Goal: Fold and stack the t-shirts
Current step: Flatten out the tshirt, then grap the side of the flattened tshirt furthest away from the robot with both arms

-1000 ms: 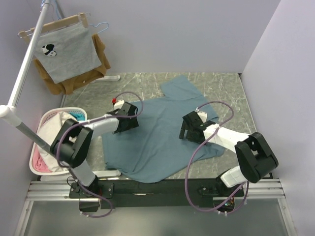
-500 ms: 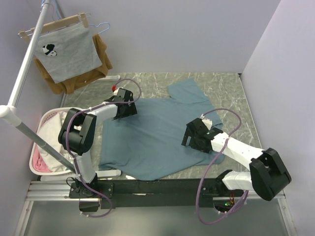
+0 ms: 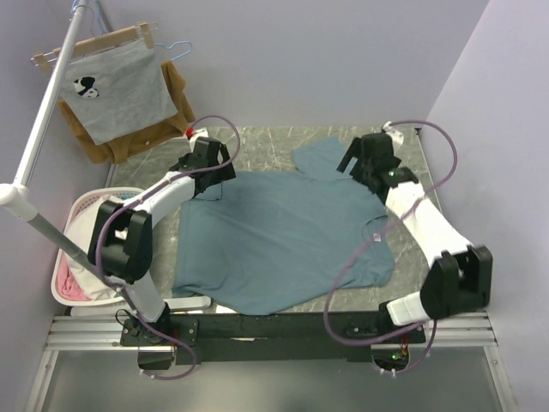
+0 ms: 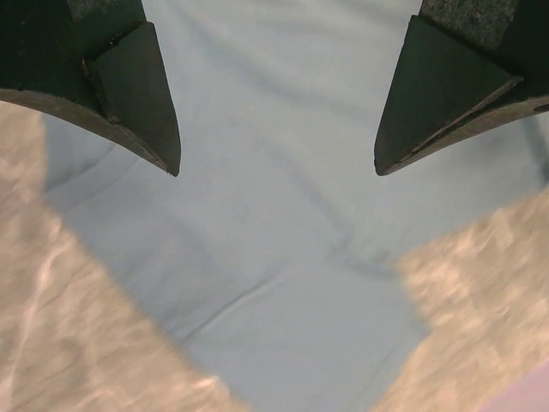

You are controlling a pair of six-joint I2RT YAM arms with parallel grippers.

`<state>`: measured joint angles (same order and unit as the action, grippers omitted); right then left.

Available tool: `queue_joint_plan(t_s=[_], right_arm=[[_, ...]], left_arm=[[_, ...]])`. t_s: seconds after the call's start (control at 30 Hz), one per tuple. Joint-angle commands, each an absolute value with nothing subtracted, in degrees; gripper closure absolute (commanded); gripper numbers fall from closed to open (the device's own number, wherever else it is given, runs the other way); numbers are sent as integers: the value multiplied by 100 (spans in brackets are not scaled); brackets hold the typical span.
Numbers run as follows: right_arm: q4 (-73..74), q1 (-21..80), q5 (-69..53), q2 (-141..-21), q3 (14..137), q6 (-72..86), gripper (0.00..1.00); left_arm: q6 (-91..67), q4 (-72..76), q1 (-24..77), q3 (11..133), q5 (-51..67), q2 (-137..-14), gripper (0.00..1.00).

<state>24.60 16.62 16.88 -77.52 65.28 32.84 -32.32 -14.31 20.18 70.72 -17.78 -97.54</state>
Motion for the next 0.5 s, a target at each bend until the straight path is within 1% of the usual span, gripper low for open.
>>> queue_joint_plan(t_s=[0.0,0.07,0.13,0.17,0.27,0.37,0.47], right_arm=[[2469,819,977,-8847,7354,2892,0],[2304,573,670,-9218,7776,2717,0],[2442,431,301,-9973,8242,2602,0],[2583,361,107,-10515,8740,2532,0],[2891,290,-43,-11483,9690,2269,1],[2874,255,-123,-12178,10324,2136,1],[3007,202,-149,-12628,10923,2057,1]], left_arm=[[-3068,-1424,1925,7216,-1547,-10203,0],[-3059,-1485,1899,7259,-1538,-10274,0],[-3032,-1547,1846,7277,-1538,-10371,0],[-3006,-1538,1828,7269,-1503,-10388,1],[-2953,-1459,1705,7163,-1407,-10363,0],[-2901,-1398,1565,7110,-1319,-10345,1],[-2883,-1380,1538,7128,-1248,-10406,0]])
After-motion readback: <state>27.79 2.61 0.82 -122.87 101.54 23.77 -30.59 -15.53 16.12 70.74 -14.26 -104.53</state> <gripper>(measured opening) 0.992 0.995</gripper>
